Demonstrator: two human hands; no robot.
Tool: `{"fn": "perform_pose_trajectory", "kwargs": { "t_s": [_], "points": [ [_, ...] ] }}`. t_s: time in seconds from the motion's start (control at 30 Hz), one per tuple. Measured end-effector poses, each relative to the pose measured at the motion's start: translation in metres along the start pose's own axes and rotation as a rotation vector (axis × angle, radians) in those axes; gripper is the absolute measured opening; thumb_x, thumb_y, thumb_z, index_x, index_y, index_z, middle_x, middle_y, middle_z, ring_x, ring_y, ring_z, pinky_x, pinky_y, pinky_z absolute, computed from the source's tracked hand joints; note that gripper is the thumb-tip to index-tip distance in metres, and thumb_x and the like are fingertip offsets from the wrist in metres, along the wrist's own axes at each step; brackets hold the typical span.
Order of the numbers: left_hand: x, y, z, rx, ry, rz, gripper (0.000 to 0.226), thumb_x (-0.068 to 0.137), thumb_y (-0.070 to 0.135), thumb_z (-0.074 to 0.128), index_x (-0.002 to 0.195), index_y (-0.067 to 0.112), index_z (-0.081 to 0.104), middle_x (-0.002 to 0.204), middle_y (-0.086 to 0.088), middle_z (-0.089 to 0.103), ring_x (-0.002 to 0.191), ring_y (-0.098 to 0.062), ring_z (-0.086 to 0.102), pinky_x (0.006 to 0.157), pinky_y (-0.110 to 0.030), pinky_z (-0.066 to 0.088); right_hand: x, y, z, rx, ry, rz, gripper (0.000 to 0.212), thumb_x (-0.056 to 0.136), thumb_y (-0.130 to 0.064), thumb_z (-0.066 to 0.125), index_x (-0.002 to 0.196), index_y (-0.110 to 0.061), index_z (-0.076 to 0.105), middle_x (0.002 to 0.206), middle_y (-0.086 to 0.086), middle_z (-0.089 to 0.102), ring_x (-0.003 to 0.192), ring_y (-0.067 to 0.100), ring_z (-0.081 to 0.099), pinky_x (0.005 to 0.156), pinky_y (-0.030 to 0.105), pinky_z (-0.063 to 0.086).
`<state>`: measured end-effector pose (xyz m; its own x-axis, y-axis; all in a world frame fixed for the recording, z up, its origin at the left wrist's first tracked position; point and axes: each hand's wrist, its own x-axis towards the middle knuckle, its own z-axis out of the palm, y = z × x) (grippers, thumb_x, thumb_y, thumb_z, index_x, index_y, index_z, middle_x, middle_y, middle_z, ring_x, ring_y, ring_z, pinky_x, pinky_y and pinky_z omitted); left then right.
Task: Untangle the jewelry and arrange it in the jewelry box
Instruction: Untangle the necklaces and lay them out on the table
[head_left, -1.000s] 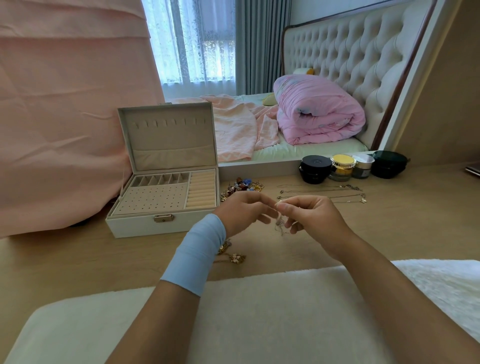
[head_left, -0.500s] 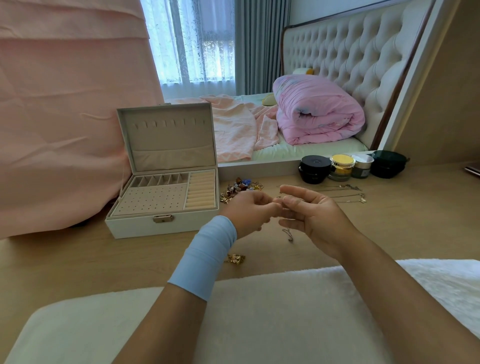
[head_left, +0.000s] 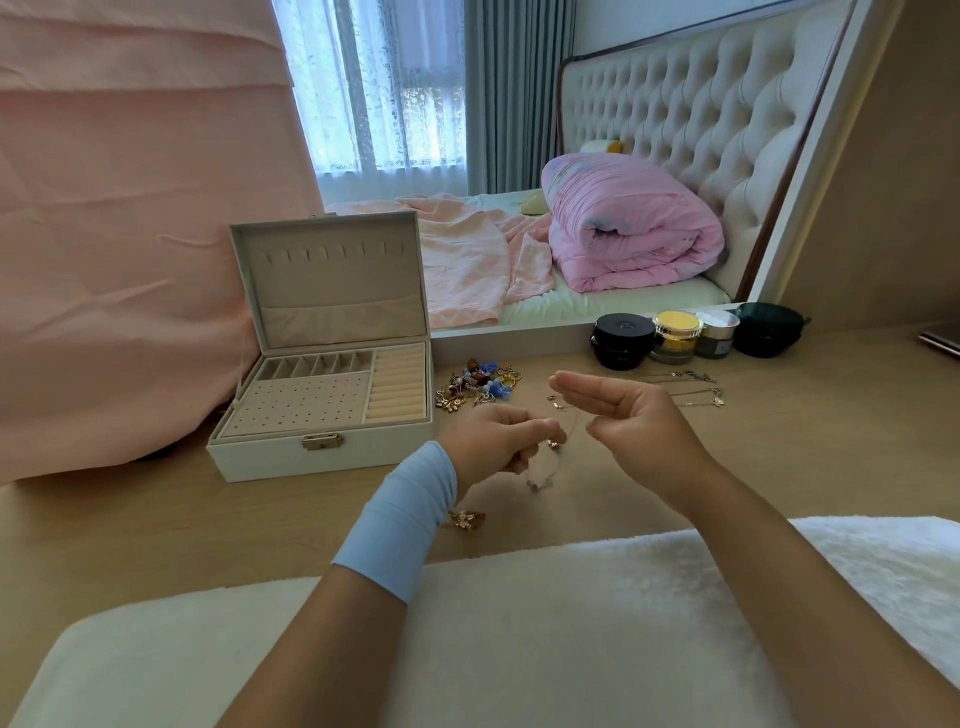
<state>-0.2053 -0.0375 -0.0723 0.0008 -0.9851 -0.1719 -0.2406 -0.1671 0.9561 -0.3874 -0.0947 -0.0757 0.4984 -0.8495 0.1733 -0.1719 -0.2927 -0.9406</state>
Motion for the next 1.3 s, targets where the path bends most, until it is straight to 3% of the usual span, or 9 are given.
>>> {"fn": "perform_pose_trajectory", "kwargs": {
  "t_s": [0.17, 0.3, 0.47, 0.6, 0.73, 0.9, 1.0, 1.17, 1.3],
  "points": [
    [-0.009, 0.011, -0.019, 0.372, 0.108, 0.0, 0.025, 0.097, 0.035, 0.055, 0.08, 0.021, 0.067, 0.07, 0.005, 0.058, 0.065, -0.011, 0.05, 0.064, -0.021, 0.046, -0.004, 0.006, -0.011, -0.512, 0.136, 0.038, 0.046, 0.089, -0.012, 0.073, 0.13, -0.032, 0.066, 0.134, -0.009, 0.065, 0.121, 0.019, 0.063, 0.095, 0.016, 0.045],
    [-0.015, 0.014, -0.032, 0.364, 0.153, 0.019, 0.024, 0.097, 0.034, 0.056, 0.079, 0.02, 0.064, 0.073, 0.007, 0.063, 0.064, -0.01, 0.053, 0.063, -0.021, 0.046, -0.005, 0.009, -0.015, -0.528, 0.189, 0.068, 0.029, 0.085, -0.019, 0.08, 0.114, -0.024, 0.076, 0.112, -0.008, 0.075, 0.101, 0.003, 0.068, 0.092, 0.019, 0.05],
    [-0.017, 0.018, -0.027, 0.243, 0.167, 0.177, 0.021, 0.098, 0.026, 0.054, 0.085, 0.016, 0.067, 0.072, 0.006, 0.065, 0.064, -0.011, 0.052, 0.068, -0.025, 0.048, -0.004, 0.009, -0.013, -0.435, 0.19, 0.053, 0.004, 0.088, -0.025, 0.077, 0.086, -0.029, 0.076, 0.082, -0.01, 0.069, 0.073, 0.003, 0.06, 0.064, 0.018, 0.048],
    [-0.016, 0.03, -0.018, 0.093, 0.186, 0.282, 0.019, 0.099, 0.016, 0.053, 0.088, 0.012, 0.069, 0.066, 0.001, 0.063, 0.055, -0.012, 0.049, 0.057, -0.021, 0.047, -0.001, 0.01, -0.016, -0.178, 0.122, 0.139, 0.006, 0.094, -0.024, 0.068, 0.097, -0.029, 0.071, 0.1, -0.004, 0.07, 0.096, 0.012, 0.064, 0.074, 0.026, 0.05],
    [-0.008, 0.055, -0.006, 0.159, 0.162, 0.35, 0.018, 0.098, 0.016, 0.055, 0.086, 0.016, 0.068, 0.061, 0.006, 0.059, 0.055, -0.012, 0.05, 0.057, -0.022, 0.046, 0.0, 0.005, 0.001, 0.1, -0.173, 0.117, 0.037, 0.095, -0.015, 0.067, 0.13, -0.027, 0.061, 0.13, -0.01, 0.063, 0.122, 0.003, 0.057, 0.09, 0.019, 0.049],
    [0.004, 0.078, -0.008, 0.373, 0.288, 0.367, 0.017, 0.095, 0.026, 0.058, 0.082, 0.022, 0.07, 0.063, 0.006, 0.055, 0.056, -0.012, 0.046, 0.06, -0.029, 0.046, 0.003, 0.002, 0.003, -0.004, -0.261, 0.149, 0.017, 0.095, -0.021, 0.067, 0.112, -0.022, 0.07, 0.092, -0.004, 0.077, 0.089, 0.008, 0.072, 0.096, 0.033, 0.05],
    [0.007, 0.074, -0.02, 0.499, 0.472, 0.352, 0.015, 0.095, 0.027, 0.058, 0.085, 0.025, 0.068, 0.074, 0.006, 0.063, 0.063, -0.013, 0.056, 0.067, -0.027, 0.051, 0.007, 0.007, -0.02, -0.009, -0.208, 0.159, 0.011, 0.097, -0.016, 0.063, 0.102, -0.016, 0.074, 0.075, 0.002, 0.067, 0.07, 0.015, 0.062, 0.083, 0.037, 0.052],
    [0.017, 0.048, -0.025, 0.633, 0.572, 0.195, 0.015, 0.096, 0.021, 0.059, 0.089, 0.02, 0.071, 0.075, 0.008, 0.064, 0.067, -0.01, 0.058, 0.066, -0.021, 0.045, 0.008, 0.024, -0.066, -0.131, -0.096, 0.228, 0.018, 0.102, -0.012, 0.056, 0.101, -0.016, 0.074, 0.069, 0.001, 0.058, 0.057, 0.011, 0.051, 0.057, 0.026, 0.046],
    [0.03, 0.023, -0.012, 0.747, 0.499, 0.084, 0.016, 0.095, 0.02, 0.059, 0.088, 0.016, 0.073, 0.084, 0.002, 0.067, 0.076, -0.015, 0.06, 0.073, -0.023, 0.043, 0.007, 0.038, -0.097, -0.366, -0.013, 0.23, 0.02, 0.102, -0.016, 0.056, 0.1, -0.025, 0.073, 0.087, -0.009, 0.068, 0.077, 0.006, 0.06, 0.073, 0.024, 0.047]
  ]
}}
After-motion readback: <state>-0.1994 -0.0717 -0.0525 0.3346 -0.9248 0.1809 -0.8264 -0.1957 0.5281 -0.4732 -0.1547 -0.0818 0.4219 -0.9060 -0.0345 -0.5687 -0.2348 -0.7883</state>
